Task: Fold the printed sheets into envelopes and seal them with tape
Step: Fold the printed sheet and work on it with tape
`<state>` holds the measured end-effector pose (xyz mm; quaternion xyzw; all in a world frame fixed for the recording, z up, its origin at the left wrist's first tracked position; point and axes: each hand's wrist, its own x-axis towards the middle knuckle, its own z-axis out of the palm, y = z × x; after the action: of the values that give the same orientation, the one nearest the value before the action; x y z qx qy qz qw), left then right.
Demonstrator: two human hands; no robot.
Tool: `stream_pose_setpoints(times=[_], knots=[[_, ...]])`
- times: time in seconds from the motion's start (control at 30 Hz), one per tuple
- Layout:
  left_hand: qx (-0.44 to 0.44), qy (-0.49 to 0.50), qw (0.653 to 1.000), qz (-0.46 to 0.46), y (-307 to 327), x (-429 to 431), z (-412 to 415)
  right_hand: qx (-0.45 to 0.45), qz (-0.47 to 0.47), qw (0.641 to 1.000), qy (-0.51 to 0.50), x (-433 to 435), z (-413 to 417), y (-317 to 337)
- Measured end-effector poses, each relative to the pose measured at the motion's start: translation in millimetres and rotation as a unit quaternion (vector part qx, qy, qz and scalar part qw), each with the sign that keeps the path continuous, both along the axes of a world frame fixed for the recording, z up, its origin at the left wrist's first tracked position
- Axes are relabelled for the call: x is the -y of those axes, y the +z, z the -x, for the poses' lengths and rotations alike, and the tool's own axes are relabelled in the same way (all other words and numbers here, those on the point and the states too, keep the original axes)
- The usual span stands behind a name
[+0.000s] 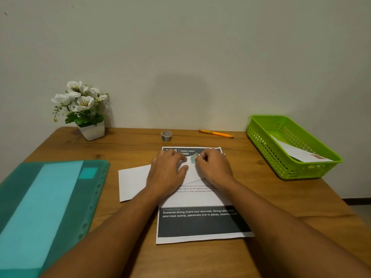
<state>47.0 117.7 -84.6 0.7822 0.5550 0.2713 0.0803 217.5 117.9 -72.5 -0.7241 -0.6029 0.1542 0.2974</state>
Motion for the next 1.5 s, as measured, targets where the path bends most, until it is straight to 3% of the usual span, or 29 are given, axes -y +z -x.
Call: stream_pose_setpoints(times=[0.2, 0.77, 1.13, 1.37, 1.5], knots=[[-0.01, -0.002, 1.0, -0.001, 0.2, 0.0, -0.9, 0.059, 0.002, 0.998, 0.028, -1.7, 2.6, 3.8], [-0.033, -0.015, 0.999, -0.012, 0.9, 2.2, -2.5, 0.106, 0.035, 0.993, 0.03, -5.1, 6.4, 10.4], [-0.043, -0.008, 0.999, -0.014, 1.7, 3.2, -2.8, 0.129, 0.048, 0.99, 0.028, -4.8, 10.2, 15.5], [-0.051, -0.004, 0.999, -0.001, 2.5, 2.0, -3.5, 0.093, 0.116, 0.988, -0.032, -14.8, -6.9, 22.7], [-0.051, -0.002, 0.999, -0.001, 2.4, 1.3, -3.7, 0.115, 0.025, 0.993, -0.03, -3.9, -6.0, 8.7]])
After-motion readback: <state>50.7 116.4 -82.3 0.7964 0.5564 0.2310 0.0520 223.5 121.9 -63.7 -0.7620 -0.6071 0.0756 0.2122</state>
